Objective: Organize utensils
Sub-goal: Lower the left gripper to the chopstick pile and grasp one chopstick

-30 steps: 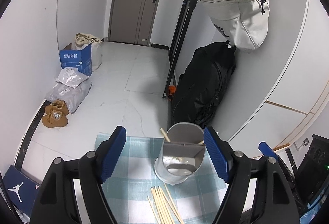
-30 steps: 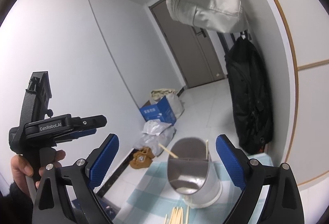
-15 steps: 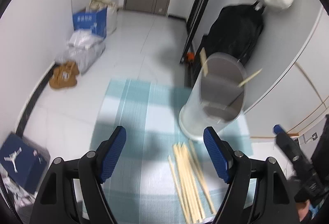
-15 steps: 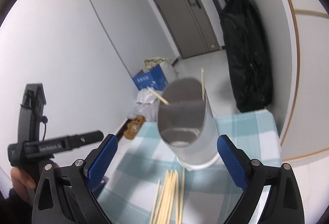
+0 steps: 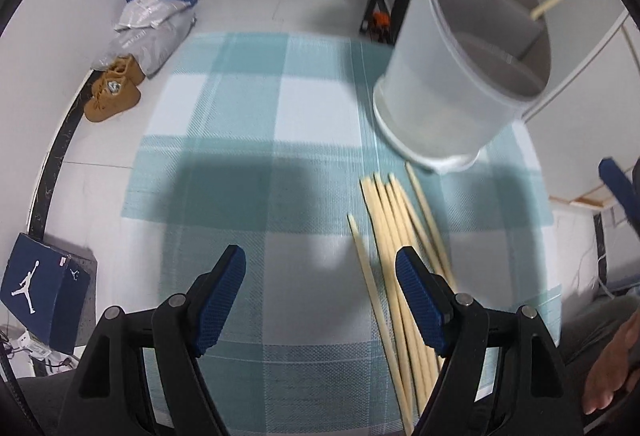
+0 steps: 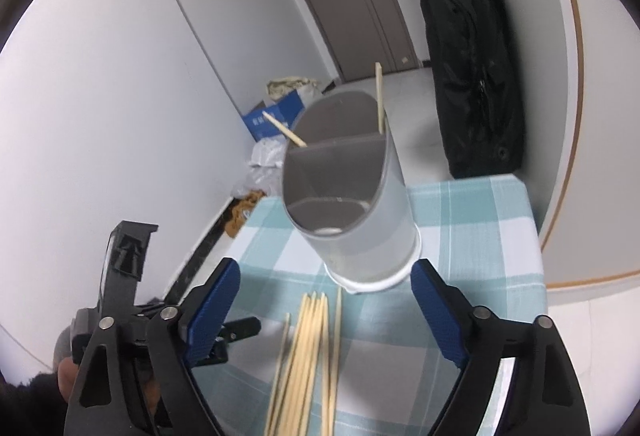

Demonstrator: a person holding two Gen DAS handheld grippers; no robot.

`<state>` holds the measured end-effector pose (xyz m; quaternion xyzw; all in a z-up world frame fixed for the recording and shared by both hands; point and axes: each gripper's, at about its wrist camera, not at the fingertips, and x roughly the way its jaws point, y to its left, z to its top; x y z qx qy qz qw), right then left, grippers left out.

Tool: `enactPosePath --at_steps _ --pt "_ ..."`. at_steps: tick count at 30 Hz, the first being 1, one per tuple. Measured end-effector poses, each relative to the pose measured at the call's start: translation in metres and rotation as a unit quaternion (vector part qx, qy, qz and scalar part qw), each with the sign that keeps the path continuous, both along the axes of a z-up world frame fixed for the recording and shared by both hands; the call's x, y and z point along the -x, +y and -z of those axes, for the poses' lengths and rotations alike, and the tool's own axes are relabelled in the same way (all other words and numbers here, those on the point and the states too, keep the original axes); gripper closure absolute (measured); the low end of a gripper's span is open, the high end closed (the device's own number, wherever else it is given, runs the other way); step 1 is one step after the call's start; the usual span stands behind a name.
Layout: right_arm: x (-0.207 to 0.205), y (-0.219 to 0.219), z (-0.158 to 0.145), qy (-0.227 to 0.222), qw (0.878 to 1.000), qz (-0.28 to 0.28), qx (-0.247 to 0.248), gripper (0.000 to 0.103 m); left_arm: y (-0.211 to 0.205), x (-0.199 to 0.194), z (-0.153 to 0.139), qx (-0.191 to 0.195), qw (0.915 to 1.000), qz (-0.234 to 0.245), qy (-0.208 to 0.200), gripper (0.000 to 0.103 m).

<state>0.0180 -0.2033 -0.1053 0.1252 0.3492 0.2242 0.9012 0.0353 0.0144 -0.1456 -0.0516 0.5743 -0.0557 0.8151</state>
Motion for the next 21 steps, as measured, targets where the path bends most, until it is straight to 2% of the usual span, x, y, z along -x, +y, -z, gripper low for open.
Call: enactPosePath --at_steps 5,10,11,13,21 --pt "-0.003 -0.001 0.011 0.021 1.0 0.003 0.019 0.029 -0.007 -0.002 0.011 -0.011 0.9996 0.006 0.026 0.03" --pt "-0.003 -0.004 0.015 0.031 0.999 0.002 0.016 0.031 -0.011 -0.005 0.014 -0.011 0.9994 0.005 0.033 0.031" --pt "-0.003 -0.004 0.015 0.033 0.999 0.001 0.015 0.032 -0.012 -0.006 0.015 -0.017 0.9993 0.004 0.034 0.033" --pt "-0.003 -0.003 0.016 0.038 0.999 -0.002 0.016 0.035 -0.014 -0.007 0.02 -0.031 0.9984 0.004 0.047 0.048" --pt "-0.003 -0.003 0.016 0.038 0.999 -0.007 0.024 0.035 -0.022 -0.004 0.019 -0.053 0.9976 0.007 0.044 0.052"
